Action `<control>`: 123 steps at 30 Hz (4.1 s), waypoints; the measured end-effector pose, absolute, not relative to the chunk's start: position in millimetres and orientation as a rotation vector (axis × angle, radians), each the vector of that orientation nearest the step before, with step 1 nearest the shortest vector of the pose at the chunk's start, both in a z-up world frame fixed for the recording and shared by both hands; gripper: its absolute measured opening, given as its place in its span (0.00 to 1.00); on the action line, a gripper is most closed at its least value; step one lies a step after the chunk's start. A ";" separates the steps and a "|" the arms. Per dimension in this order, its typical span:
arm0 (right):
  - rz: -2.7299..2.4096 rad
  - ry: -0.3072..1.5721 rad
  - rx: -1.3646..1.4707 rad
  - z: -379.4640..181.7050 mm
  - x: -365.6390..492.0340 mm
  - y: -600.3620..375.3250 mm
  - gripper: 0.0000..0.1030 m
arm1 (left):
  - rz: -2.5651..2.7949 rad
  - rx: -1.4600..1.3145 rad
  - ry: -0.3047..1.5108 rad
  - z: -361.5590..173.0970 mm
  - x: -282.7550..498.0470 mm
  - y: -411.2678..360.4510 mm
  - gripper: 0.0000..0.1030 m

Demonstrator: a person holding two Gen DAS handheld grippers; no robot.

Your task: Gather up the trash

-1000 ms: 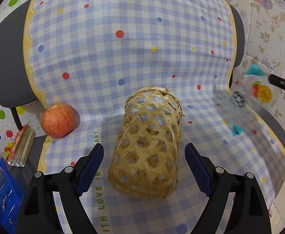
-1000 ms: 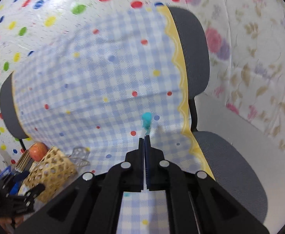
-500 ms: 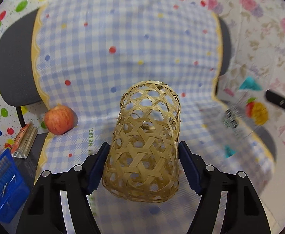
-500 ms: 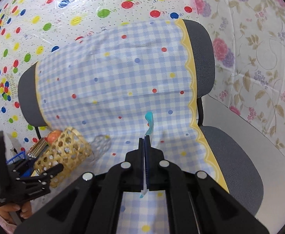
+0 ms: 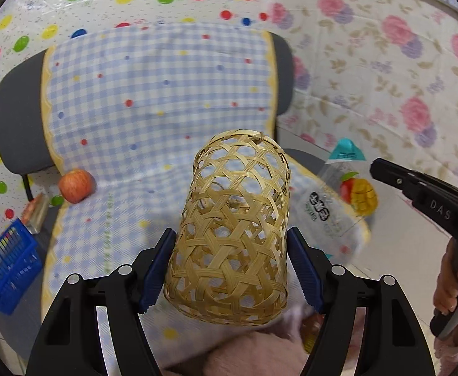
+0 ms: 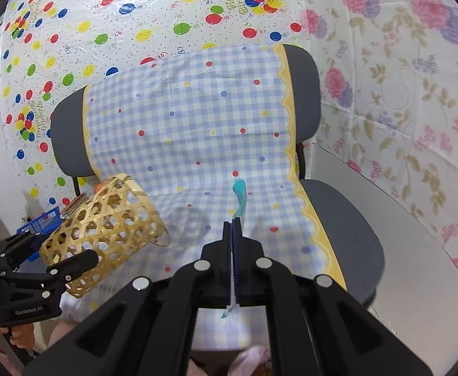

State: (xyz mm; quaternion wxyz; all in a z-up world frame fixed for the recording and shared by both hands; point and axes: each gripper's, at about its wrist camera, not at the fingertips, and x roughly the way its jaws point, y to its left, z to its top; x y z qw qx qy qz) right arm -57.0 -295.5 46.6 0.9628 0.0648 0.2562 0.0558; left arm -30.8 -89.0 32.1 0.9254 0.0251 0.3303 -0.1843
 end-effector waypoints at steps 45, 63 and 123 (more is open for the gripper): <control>-0.137 0.711 0.293 -82.7 -171.4 -421.7 0.44 | -0.689 0.257 0.926 -91.7 -84.6 -263.6 0.85; 0.016 0.702 0.197 -10.5 -150.4 -340.9 0.94 | -0.327 0.143 0.802 -7.4 -105.4 -133.5 0.89; 0.209 0.677 0.122 53.8 -119.0 -245.9 0.94 | 0.094 -0.044 0.840 34.5 -120.3 30.1 0.93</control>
